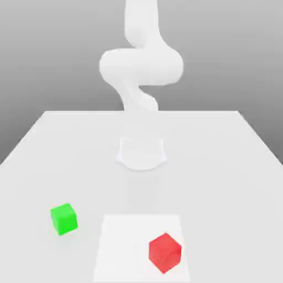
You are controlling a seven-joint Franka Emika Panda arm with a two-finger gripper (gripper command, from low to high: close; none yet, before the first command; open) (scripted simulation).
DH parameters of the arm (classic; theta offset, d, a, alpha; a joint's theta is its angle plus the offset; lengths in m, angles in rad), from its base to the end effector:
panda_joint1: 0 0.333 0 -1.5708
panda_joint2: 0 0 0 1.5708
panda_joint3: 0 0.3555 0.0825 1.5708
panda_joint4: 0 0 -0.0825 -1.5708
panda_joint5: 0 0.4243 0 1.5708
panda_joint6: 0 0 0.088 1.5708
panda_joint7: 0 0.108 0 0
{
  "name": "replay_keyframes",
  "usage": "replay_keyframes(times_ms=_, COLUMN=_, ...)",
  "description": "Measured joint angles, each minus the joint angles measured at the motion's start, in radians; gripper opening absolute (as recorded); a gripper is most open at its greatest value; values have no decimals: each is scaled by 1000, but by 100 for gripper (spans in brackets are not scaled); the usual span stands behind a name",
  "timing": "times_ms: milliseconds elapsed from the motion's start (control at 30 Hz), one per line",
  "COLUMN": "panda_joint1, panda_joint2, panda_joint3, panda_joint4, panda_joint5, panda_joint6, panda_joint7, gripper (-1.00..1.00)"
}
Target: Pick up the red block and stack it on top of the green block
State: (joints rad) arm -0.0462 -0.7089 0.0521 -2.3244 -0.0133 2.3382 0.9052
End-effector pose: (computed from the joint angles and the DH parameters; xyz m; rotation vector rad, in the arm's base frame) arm 0.3965 0.0095 0.6968 -2.4459 1.1716 -0.9500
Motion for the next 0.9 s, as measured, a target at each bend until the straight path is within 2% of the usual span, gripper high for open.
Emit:
replay_keyframes(times_ms=267, panda_joint1=-126, panda_joint2=296, panda_joint3=151, panda_joint4=-79, panda_joint5=-65, panda_joint6=124, panda_joint7=357, gripper=0)
replay_keyframes(times_ms=467, panda_joint1=-181, panda_joint2=516, panda_joint3=224, panda_joint4=-137, panda_joint5=-124, panda_joint6=214, panda_joint7=627, gripper=0)
replay_keyframes(times_ms=633, panda_joint1=-185, panda_joint2=695, panda_joint3=244, panda_joint4=-185, panda_joint5=-151, panda_joint6=290, panda_joint7=836, gripper=0)
replay_keyframes(times_ms=800, panda_joint1=-157, panda_joint2=862, panda_joint3=240, panda_joint4=-230, panda_joint5=-118, panda_joint6=376, panda_joint7=989, gripper=0)
replay_keyframes(times_ms=900, panda_joint1=-122, panda_joint2=968, panda_joint3=195, panda_joint4=-219, panda_joint5=-170, panda_joint6=457, panda_joint7=1049, gripper=0)
